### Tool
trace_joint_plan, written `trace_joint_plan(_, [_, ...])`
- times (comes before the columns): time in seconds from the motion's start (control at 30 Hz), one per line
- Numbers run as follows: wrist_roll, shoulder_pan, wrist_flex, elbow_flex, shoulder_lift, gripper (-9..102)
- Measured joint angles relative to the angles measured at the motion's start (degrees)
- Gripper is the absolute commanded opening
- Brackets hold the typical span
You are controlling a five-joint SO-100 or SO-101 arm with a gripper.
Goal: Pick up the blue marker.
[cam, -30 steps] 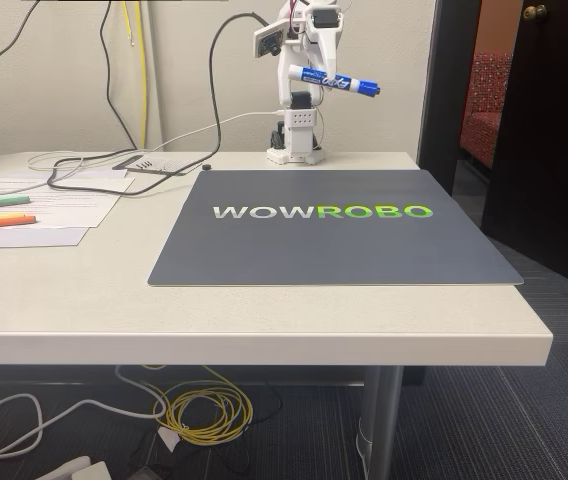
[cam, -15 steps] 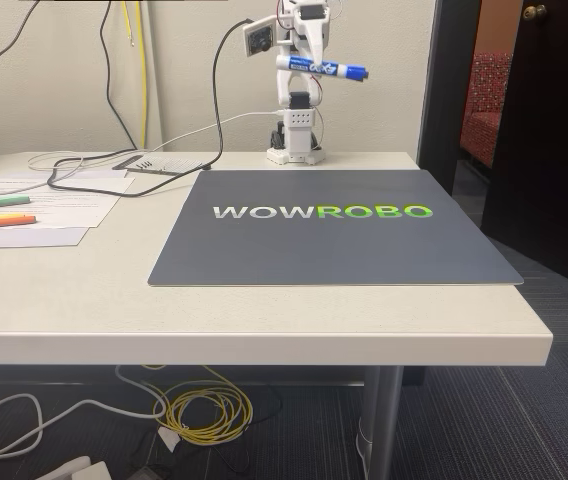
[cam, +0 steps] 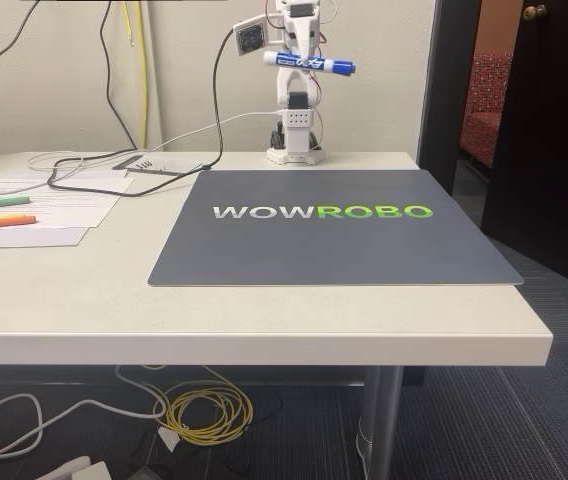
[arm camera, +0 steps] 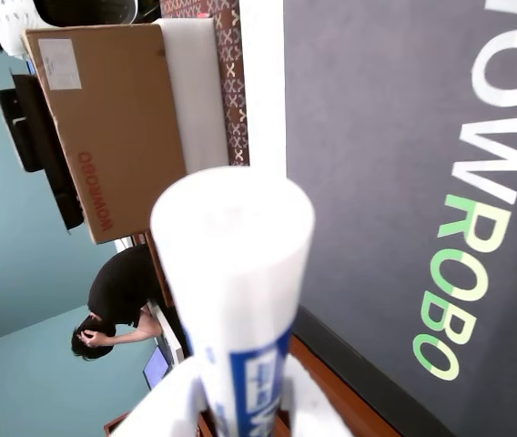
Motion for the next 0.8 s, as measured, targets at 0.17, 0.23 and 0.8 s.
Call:
trace_joint_plan(0.17, [-0.1,0.0,0.0,0.1,0.0,5])
trace_joint_plan(0.23, [-0.4,0.0,0.0,0.1,0.0,5])
trace_joint_plan(0.8, [-2.1,-1.1,-0.5,0.1,0.0,5])
